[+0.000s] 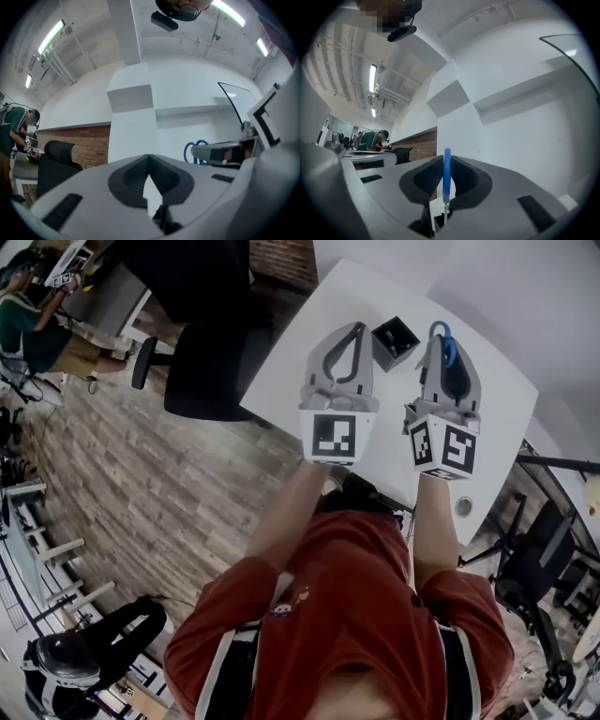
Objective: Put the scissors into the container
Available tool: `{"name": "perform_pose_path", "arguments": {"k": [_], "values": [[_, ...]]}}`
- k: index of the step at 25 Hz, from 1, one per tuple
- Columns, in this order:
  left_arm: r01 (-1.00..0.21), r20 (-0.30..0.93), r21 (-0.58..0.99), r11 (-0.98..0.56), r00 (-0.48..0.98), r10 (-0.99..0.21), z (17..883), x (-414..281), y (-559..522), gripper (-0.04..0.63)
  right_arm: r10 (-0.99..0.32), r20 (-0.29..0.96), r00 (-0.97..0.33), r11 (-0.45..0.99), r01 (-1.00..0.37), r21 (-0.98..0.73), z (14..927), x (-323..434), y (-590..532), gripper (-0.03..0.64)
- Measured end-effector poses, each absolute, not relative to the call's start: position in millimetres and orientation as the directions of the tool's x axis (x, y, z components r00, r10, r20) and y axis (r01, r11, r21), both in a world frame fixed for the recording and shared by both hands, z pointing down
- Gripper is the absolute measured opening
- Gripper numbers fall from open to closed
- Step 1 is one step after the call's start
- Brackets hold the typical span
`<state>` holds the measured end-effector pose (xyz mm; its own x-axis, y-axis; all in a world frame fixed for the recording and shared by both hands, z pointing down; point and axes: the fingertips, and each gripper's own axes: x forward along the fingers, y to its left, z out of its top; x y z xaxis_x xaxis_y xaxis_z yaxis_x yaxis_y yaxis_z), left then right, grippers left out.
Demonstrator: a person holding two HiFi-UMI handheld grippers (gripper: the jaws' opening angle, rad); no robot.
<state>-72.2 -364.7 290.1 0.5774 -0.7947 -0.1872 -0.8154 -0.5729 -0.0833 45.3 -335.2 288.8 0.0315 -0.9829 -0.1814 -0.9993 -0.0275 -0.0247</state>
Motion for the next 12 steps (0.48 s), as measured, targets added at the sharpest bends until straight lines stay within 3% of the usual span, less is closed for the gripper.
{"name": "perform_pose_path", "arguments": {"k": [12], "values": [[-0.805,-0.142,-0.065,-0.59,0.592,-0.793,315.1,-52.3,-395.5,0.012,-0.992,-0.128,0.02,-0.012,-0.998,-0.065,319.1,58.2,-374.8,0.058]]}}
